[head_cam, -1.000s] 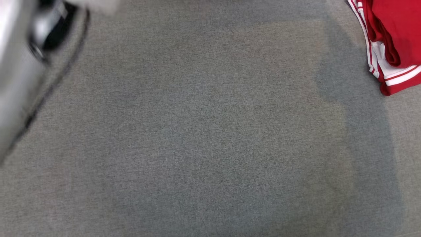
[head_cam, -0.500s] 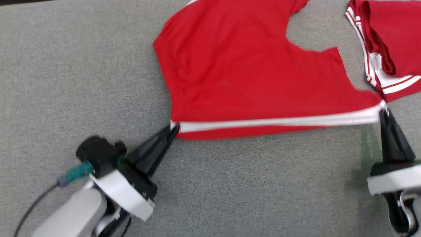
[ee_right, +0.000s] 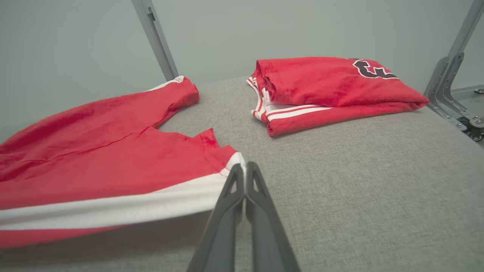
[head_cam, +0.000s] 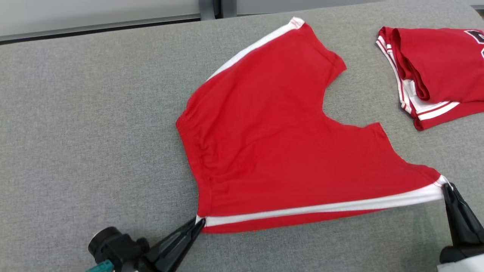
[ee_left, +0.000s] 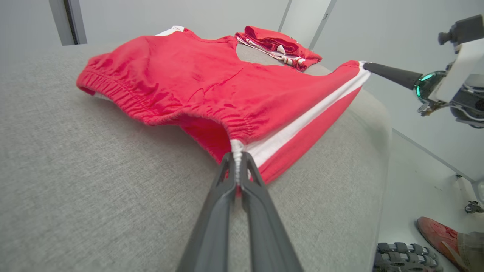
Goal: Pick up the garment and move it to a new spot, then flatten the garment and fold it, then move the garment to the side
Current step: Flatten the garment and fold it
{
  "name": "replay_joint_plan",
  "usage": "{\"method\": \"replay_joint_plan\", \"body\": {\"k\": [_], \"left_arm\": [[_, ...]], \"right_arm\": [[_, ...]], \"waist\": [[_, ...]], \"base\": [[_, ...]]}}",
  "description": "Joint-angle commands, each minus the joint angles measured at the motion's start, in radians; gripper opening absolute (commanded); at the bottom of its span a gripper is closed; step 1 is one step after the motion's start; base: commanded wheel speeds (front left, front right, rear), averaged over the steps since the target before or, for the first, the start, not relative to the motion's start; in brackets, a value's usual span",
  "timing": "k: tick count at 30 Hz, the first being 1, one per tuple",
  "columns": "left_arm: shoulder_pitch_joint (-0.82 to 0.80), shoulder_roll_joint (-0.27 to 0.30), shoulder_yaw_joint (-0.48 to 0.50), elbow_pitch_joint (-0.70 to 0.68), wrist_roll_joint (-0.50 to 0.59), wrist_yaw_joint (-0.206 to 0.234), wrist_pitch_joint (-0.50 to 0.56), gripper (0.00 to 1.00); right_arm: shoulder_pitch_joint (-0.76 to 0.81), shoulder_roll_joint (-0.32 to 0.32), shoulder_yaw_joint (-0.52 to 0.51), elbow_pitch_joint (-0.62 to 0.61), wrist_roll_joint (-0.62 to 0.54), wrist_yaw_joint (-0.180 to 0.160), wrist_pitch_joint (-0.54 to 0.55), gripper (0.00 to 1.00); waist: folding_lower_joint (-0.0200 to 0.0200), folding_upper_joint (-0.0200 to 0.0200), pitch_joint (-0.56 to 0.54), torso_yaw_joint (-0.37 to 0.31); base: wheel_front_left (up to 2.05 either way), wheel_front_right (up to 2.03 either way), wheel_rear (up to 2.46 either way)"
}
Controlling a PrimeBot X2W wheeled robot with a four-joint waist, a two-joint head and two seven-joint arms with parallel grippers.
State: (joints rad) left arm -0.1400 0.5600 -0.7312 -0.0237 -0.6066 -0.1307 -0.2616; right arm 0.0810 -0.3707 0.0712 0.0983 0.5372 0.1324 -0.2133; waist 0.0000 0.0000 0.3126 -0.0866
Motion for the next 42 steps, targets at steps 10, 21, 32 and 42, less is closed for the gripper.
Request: {"method": "replay_joint_plan", "body": {"k": [10, 21, 32, 42], "left_arm": [[0.075, 0.018, -0.014, -0.096, -0.058, 0.029, 0.061, 0.00], [-0.137, -0.075, -0.008, -0.027, -0.207, 0.005, 0.162, 0.00], [-0.367, -0.174, 0.035, 0.076, -0.448, 0.000, 0.215, 0.00], [-0.486, -0.201, 0.071, 0.191, -0.555, 0.001, 0.242, 0.00]], "right_arm": [[0.179, 0.064, -0.188, -0.252, 0.028, -0.004, 0.196, 0.00], [-0.120, 0.125, -0.206, -0.196, 0.013, -0.003, 0.421, 0.00], [-0.531, 0.086, -0.145, 0.025, -0.019, -0.002, 0.492, 0.00], [-0.752, 0.032, -0.082, 0.174, -0.027, -0.002, 0.499, 0.00]], "waist": [[0.0000, 0.0000, -0.036, 0.030], [0.0000, 0.0000, 0.012, 0.081], [0.0000, 0.0000, 0.120, 0.148], [0.0000, 0.0000, 0.188, 0.202]], "base": [[0.00, 0.00, 0.00], [0.00, 0.00, 0.00], [0.00, 0.00, 0.00], [0.00, 0.00, 0.00]]}}
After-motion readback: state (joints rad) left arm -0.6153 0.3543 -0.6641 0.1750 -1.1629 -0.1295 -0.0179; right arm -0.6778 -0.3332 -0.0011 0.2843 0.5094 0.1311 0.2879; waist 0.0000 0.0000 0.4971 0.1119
